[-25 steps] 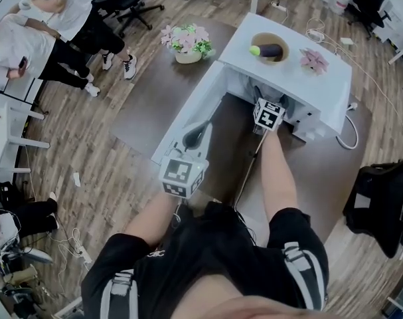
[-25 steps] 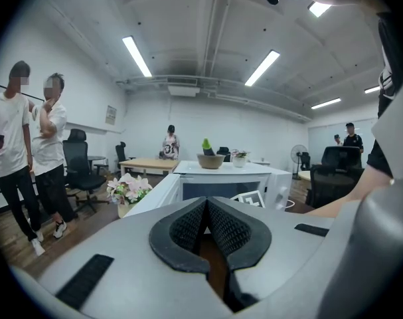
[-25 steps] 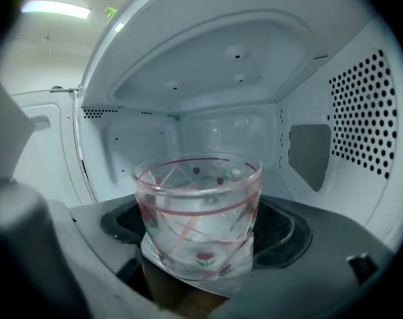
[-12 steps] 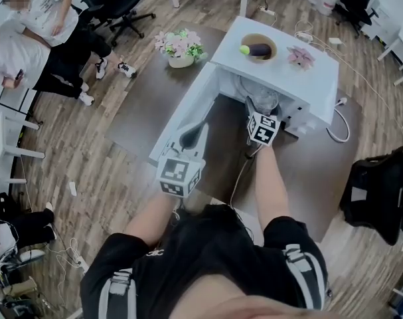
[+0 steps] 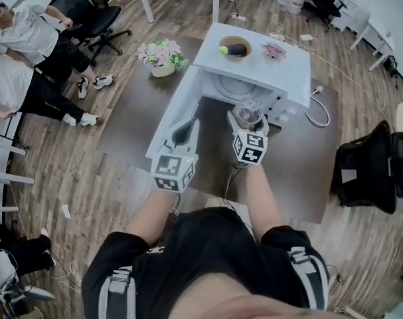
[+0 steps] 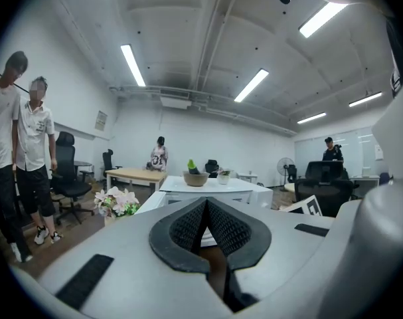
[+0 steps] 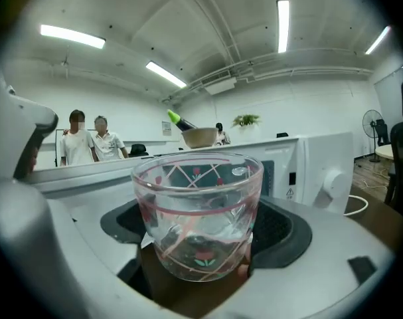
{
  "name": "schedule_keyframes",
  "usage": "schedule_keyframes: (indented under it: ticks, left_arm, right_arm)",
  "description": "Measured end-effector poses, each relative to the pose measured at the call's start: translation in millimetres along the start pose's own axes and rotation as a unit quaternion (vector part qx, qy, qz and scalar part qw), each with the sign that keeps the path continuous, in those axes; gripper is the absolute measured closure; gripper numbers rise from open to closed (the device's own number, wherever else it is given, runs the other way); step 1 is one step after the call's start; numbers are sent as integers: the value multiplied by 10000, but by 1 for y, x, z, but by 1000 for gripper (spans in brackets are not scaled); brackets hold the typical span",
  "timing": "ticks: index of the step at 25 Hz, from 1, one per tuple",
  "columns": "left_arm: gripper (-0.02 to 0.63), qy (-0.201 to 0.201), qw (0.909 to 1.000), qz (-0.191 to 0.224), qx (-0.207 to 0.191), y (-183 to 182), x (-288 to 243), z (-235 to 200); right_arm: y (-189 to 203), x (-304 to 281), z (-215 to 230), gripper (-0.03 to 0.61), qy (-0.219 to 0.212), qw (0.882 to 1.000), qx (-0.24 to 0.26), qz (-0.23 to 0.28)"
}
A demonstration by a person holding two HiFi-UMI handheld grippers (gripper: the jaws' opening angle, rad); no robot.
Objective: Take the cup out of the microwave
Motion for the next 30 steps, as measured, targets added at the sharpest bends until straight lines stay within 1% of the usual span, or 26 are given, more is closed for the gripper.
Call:
schedule_keyframes:
  ticks: [4, 8, 12, 16, 19, 30]
  left_arm:
    - [612, 194, 9997, 112, 22, -8, 7, 6]
    - [612, 496, 9986, 192, -30, -17, 16, 14]
    - [612, 789, 9965, 241, -137, -25, 26, 21]
    - [612, 1011, 9941, 313, -234, -31, 33, 25]
    - [612, 1105, 9929, 356, -270, -37, 36, 25]
    - [612, 1242, 9913, 348, -255, -35, 40, 26]
  right_arm:
    - [-38, 44, -11, 115, 56, 9996, -3, 271]
    - [-78, 84, -20, 114, 316, 9974, -195, 616]
    - [-104, 117, -31, 114, 440, 9952, -229, 846]
    - [-113, 137, -40, 114, 536, 9948, -67, 859]
    - [-115, 146, -41, 114, 660, 9943, -55, 839]
    - [-117, 161, -36, 114, 965, 9910, -115, 917]
Point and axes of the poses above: the fingertips, and each gripper's own axes: x backward along the fingers, z to its right, y out of its underside, the point moved 1 cm from there along x, backward along the fingers, and after that the axes turned 11 degrees about y, right-handed, at the moved point
